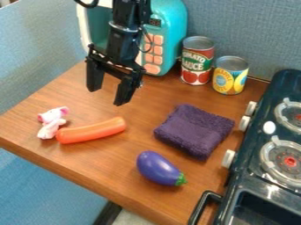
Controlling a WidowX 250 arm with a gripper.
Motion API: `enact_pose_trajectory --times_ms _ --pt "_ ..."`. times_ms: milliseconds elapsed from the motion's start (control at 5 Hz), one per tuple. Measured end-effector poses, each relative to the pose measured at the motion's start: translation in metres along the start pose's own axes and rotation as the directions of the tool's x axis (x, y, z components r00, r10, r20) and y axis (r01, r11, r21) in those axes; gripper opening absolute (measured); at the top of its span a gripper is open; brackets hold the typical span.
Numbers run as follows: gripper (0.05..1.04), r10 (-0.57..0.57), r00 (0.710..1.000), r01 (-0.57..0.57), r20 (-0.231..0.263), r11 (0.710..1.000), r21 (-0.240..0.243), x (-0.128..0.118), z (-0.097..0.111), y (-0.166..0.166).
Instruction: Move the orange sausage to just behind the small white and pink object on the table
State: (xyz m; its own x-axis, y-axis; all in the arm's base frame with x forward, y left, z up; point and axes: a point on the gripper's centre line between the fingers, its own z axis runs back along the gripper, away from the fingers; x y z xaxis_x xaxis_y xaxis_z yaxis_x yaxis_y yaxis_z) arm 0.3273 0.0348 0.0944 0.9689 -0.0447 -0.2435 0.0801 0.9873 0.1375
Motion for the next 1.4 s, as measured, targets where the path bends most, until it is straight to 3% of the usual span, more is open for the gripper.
enact_pose_trajectory --times_ms 200,400,600,800,1000,1200,1400 --pt "1.005 -0.006 0.999 0.006 -0.045 1.0 -0.004 0.0 -0.014 -0.002" --pt "1.005 -0.082 0.996 0.083 -0.031 0.996 0.014 0.003 -0.015 0.001" --pt "1.005 -0.163 0.986 0.166 -0.037 0.983 0.081 0.003 -0.018 0.01" --pt "1.005 -0.248 0.964 0.26 -0.091 0.954 0.148 -0.031 -0.037 0.023" --pt "1.005 -0.245 0.969 0.247 -0.029 0.96 0.135 -0.019 -0.049 0.029" --pt "1.005 -0.212 0.975 0.219 -0.068 0.969 0.114 -0.013 -0.074 0.021" --pt "1.005 -0.214 0.975 0.219 -0.064 0.971 0.096 -0.003 -0.08 0.01"
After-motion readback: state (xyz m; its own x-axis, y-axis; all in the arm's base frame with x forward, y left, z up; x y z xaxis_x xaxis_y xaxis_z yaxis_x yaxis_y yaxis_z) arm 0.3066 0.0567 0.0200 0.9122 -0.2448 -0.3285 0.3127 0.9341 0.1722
